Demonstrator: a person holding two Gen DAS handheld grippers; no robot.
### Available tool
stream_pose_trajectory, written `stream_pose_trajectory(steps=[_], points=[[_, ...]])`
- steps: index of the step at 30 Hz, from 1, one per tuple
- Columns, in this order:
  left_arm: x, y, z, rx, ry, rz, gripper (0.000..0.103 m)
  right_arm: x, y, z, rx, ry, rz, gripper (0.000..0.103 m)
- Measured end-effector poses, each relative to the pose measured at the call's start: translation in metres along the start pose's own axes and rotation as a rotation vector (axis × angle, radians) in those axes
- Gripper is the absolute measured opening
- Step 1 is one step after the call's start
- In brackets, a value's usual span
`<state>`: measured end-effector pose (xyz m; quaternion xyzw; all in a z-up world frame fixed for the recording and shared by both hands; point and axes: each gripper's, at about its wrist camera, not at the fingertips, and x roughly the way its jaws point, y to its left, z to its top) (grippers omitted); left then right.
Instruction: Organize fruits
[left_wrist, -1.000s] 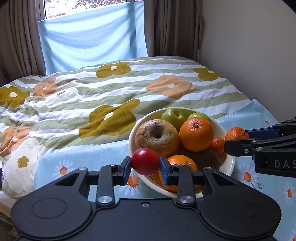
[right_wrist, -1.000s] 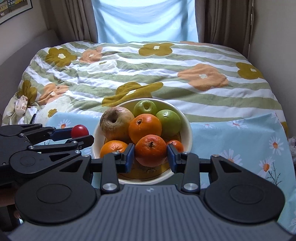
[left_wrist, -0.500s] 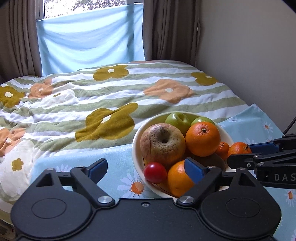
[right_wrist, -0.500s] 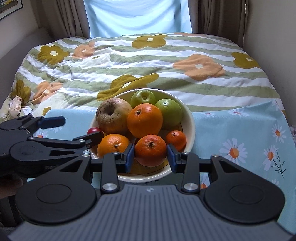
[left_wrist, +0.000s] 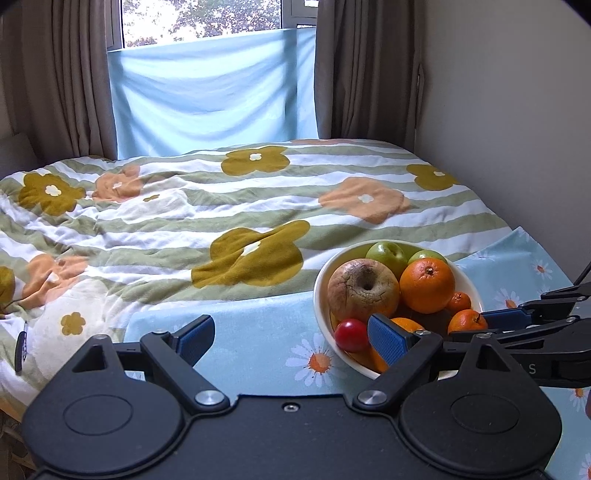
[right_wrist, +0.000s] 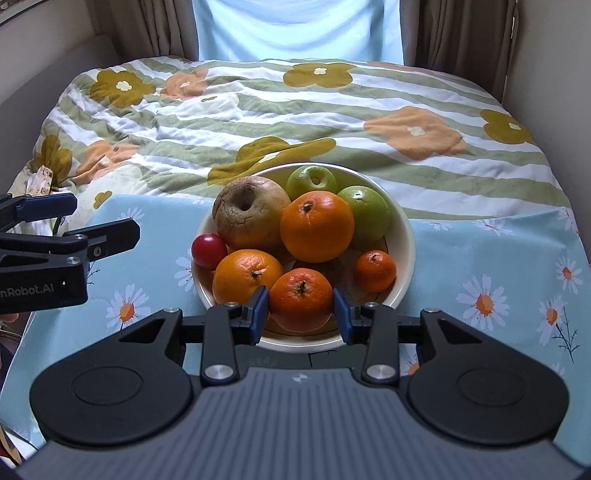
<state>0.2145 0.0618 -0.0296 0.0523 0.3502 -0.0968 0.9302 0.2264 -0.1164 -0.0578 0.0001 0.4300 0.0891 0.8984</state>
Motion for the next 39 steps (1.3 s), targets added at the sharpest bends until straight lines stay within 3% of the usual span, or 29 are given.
stream_pose_trajectory(steps=[13, 18, 21, 35, 39], points=[[-0.010, 0.005, -0.015, -0.013, -0.022, 0.022, 0.093, 0.010, -0.003, -0.014, -0.007, -0.044, 0.032, 0.055], [-0.019, 0.001, -0.018, -0.017, -0.032, 0.048, 0.093, -0.002, -0.005, -0.017, -0.023, -0.096, 0.057, 0.077], [-0.030, -0.003, -0.018, -0.031, -0.043, 0.056, 0.093, -0.015, -0.006, -0.017, -0.029, -0.112, 0.060, 0.082], [-0.123, -0.056, -0.015, -0.067, -0.145, 0.083, 0.093, -0.140, -0.030, -0.030, -0.057, -0.206, 0.033, 0.083], [-0.151, -0.073, -0.017, -0.078, -0.157, 0.081, 0.093, -0.181, -0.040, -0.043, -0.048, -0.239, -0.010, 0.089]])
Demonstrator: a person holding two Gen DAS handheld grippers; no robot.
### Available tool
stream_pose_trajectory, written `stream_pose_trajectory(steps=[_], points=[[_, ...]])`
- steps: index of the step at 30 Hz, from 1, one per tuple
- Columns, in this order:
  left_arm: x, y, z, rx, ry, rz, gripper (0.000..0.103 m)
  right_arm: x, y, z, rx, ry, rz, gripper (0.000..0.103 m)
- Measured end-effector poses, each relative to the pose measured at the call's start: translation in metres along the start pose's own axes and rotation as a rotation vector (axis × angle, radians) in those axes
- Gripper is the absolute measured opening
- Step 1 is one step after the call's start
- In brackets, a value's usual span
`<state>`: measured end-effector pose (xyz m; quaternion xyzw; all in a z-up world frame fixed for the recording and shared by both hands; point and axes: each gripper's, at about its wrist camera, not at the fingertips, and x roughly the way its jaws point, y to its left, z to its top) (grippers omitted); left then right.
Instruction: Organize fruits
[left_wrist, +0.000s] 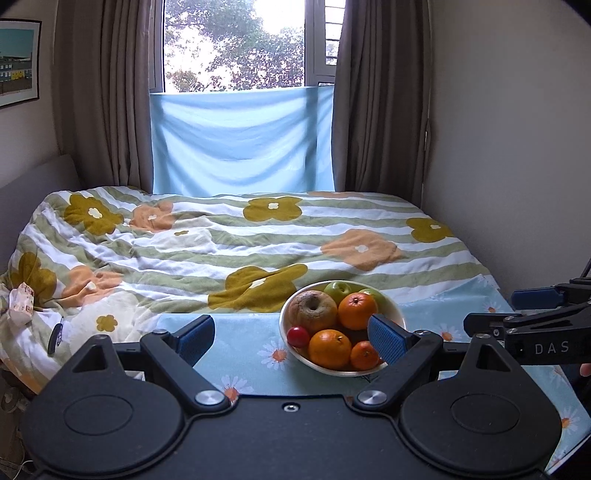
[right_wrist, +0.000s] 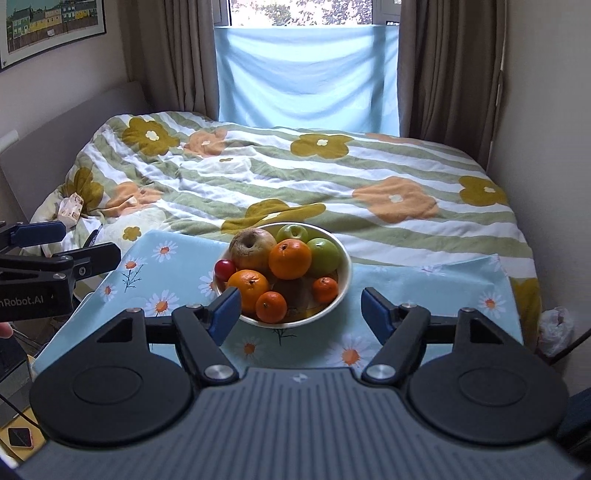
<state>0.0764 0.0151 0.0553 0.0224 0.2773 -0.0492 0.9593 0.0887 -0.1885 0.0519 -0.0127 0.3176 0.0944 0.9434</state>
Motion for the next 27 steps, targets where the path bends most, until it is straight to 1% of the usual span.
stream_pose_trajectory(steps=[2, 3, 4, 5, 7, 11, 17, 21, 27], points=[[-0.014, -0.006, -0.003, -0.005, -0.002, 0.001, 0.093, -0.021, -0.005, -0.003, 0.006, -0.010, -0.012, 0.090], [-0.020, -0.010, -0.005, -0.005, -0.003, 0.002, 0.093, -0.029, -0.007, -0.005, 0.009, -0.012, -0.018, 0.092], [-0.026, -0.013, -0.007, -0.006, -0.005, 0.004, 0.093, -0.038, -0.009, -0.009, 0.014, -0.015, -0.030, 0.094], [-0.032, -0.016, -0.009, -0.005, -0.007, 0.008, 0.093, -0.046, -0.011, -0.012, 0.021, -0.021, -0.042, 0.103], [-0.042, -0.021, -0.015, 0.000, -0.003, 0.023, 0.094, -0.061, -0.014, -0.020, 0.031, -0.032, -0.064, 0.103], [-0.056, -0.025, -0.028, -0.018, 0.008, 0.041, 0.103, -0.077, -0.017, -0.038, 0.035, -0.009, -0.122, 0.103], [-0.067, -0.034, -0.045, -0.020, 0.031, 0.057, 0.103, -0.087, -0.021, -0.062, 0.063, 0.012, -0.174, 0.103], [-0.071, -0.039, -0.053, -0.022, 0.044, 0.065, 0.103, -0.086, -0.022, -0.071, 0.077, 0.024, -0.181, 0.103], [-0.076, -0.042, -0.058, -0.018, 0.040, 0.074, 0.103, -0.088, -0.023, -0.076, 0.092, 0.029, -0.178, 0.103]])
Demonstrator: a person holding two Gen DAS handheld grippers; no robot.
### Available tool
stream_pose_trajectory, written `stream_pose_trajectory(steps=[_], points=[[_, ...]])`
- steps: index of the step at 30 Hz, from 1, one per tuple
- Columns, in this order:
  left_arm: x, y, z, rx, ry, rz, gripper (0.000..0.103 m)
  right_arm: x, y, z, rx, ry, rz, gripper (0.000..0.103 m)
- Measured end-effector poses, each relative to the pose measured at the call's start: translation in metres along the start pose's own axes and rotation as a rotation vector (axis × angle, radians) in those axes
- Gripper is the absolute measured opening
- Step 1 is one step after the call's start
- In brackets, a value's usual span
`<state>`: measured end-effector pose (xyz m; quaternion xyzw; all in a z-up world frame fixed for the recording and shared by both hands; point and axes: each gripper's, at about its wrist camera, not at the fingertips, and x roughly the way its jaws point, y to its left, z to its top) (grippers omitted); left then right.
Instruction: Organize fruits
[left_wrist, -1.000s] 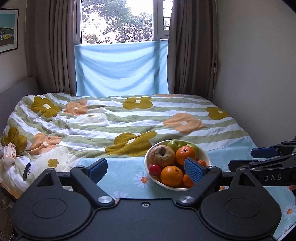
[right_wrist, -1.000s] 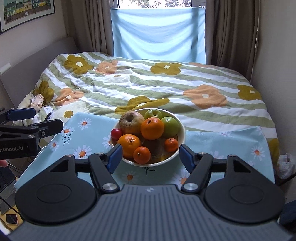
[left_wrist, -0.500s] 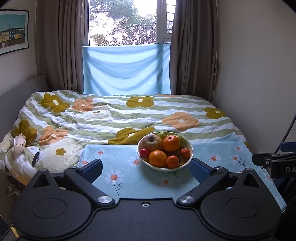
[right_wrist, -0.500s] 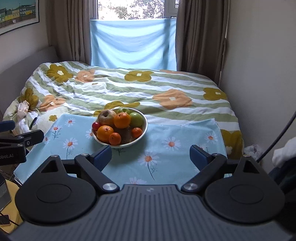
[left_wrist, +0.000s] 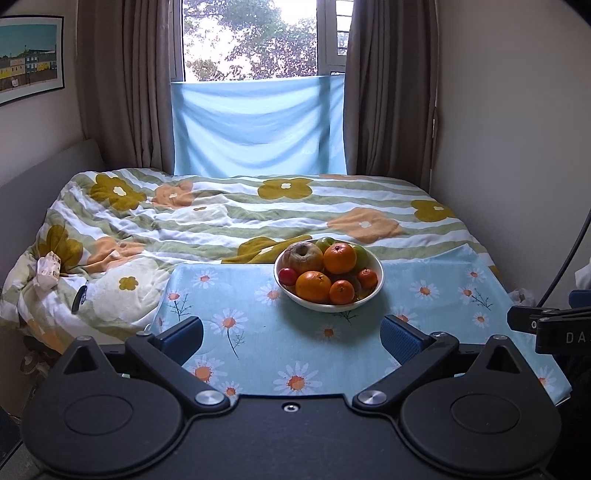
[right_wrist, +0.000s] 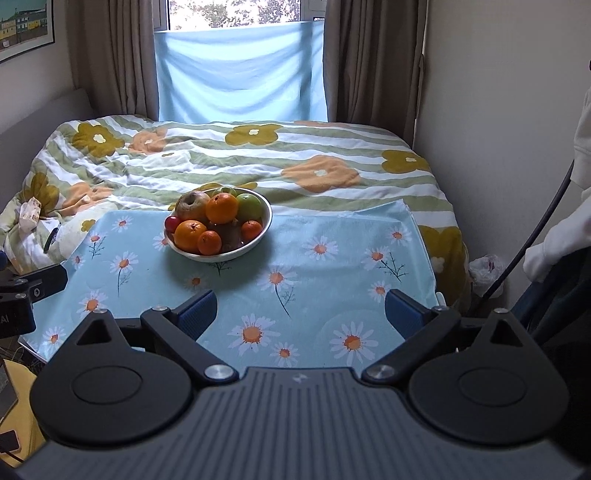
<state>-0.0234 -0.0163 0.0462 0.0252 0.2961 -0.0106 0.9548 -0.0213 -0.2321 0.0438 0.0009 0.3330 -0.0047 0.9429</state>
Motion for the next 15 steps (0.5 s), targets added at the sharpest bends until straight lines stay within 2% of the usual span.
stream_pose_trajectory(steps=[15], points=[[-0.0031, -0.0033, -0.0012, 0.009, -0.007, 0.004, 0.103, -0.0012, 0.0015, -0.0012, 0.001, -0.001, 0.006, 0.103]])
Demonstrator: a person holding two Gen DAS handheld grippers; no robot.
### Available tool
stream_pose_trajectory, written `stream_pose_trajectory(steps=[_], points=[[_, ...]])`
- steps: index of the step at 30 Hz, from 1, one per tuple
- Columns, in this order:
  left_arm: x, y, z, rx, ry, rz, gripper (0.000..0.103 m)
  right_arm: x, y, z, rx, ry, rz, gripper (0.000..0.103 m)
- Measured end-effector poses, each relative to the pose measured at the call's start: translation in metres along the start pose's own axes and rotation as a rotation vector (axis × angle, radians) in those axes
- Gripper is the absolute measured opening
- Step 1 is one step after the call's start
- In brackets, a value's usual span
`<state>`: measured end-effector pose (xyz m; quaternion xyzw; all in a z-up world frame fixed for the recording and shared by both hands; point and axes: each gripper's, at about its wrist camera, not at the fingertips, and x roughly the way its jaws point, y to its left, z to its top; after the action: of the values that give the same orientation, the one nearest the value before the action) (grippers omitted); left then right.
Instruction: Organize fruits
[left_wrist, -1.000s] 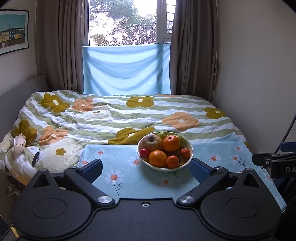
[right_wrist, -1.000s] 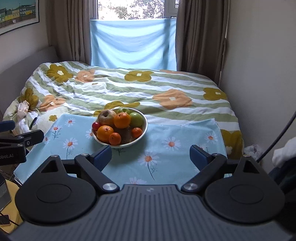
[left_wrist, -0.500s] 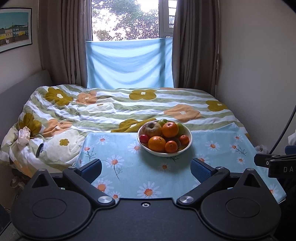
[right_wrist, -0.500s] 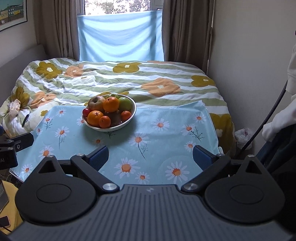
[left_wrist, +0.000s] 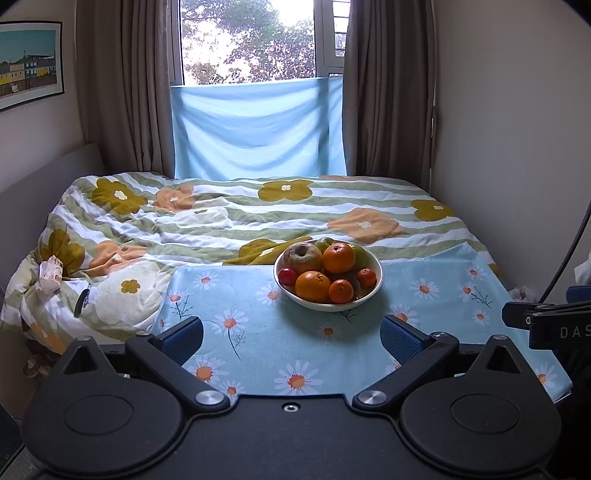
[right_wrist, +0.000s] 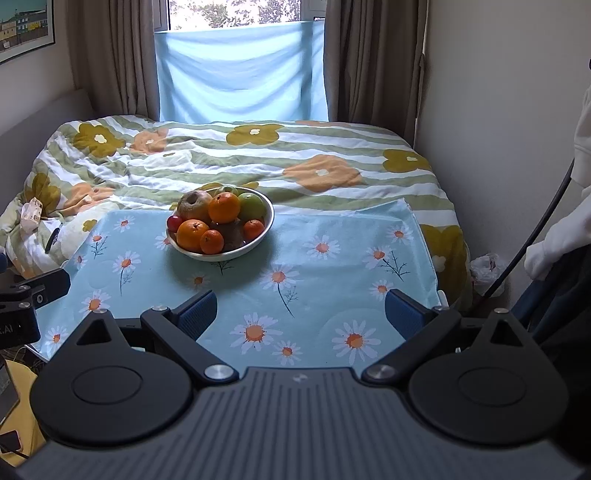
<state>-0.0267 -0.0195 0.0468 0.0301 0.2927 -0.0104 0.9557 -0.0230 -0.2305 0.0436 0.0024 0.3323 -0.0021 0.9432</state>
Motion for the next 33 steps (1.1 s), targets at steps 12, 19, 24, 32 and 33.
stream_pose_trajectory(steps=[12, 19, 24, 32, 33], points=[[-0.0036, 0.0022, -0.0002, -0.005, -0.004, -0.007, 0.103, -0.0012, 0.0021, -0.0002, 0.017, 0.009, -0.003, 0.103], [-0.0049, -0.0003, 0.0003, 0.002, -0.008, -0.013, 0.103, -0.0014, 0.0014, -0.0003, 0.017, 0.009, -0.002, 0.103], [-0.0051, -0.0010, 0.0007, 0.001, -0.008, -0.014, 0.103, -0.0015, 0.0004, -0.0009, 0.018, 0.009, -0.002, 0.103], [-0.0065, -0.0015, 0.0006, 0.000, -0.020, -0.012, 0.103, -0.0016, -0.0002, -0.0011, 0.018, 0.009, -0.003, 0.103], [-0.0079, -0.0013, 0.0003, 0.000, -0.027, -0.008, 0.103, -0.0016, -0.0002, -0.0010, 0.018, 0.009, -0.003, 0.103]])
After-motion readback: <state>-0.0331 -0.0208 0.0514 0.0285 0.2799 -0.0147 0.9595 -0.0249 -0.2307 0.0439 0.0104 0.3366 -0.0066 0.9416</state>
